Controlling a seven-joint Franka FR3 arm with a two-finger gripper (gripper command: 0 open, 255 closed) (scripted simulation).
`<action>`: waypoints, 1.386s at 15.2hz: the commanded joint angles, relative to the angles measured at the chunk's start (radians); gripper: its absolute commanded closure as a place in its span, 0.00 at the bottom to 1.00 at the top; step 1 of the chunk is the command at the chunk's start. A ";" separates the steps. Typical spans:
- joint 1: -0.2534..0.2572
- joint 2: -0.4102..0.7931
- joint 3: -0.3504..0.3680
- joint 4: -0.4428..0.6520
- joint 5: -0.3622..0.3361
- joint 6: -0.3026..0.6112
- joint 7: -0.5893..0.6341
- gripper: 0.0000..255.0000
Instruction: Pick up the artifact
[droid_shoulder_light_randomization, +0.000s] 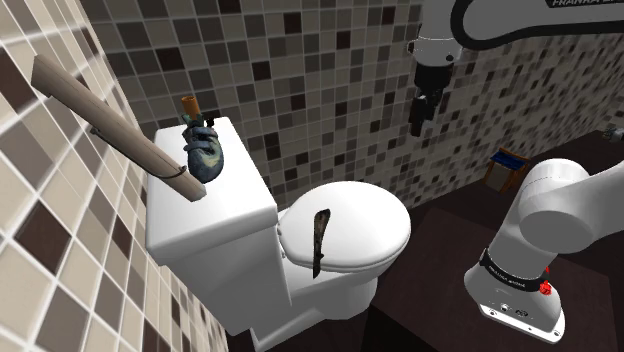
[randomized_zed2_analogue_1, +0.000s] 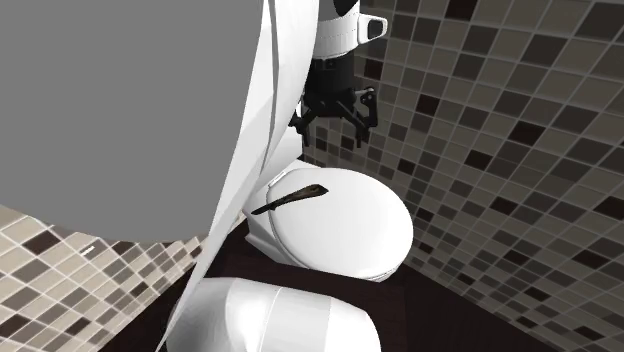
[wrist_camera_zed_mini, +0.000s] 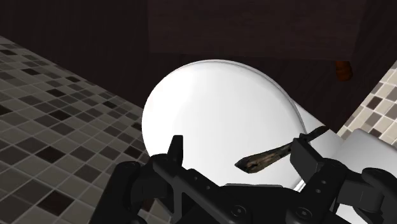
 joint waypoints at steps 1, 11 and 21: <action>0.000 0.000 0.000 0.000 0.000 0.000 0.000 0.00; -0.014 0.107 0.155 -0.220 0.119 0.347 0.347 0.00; -0.068 0.450 0.338 -0.255 0.156 0.755 0.715 0.00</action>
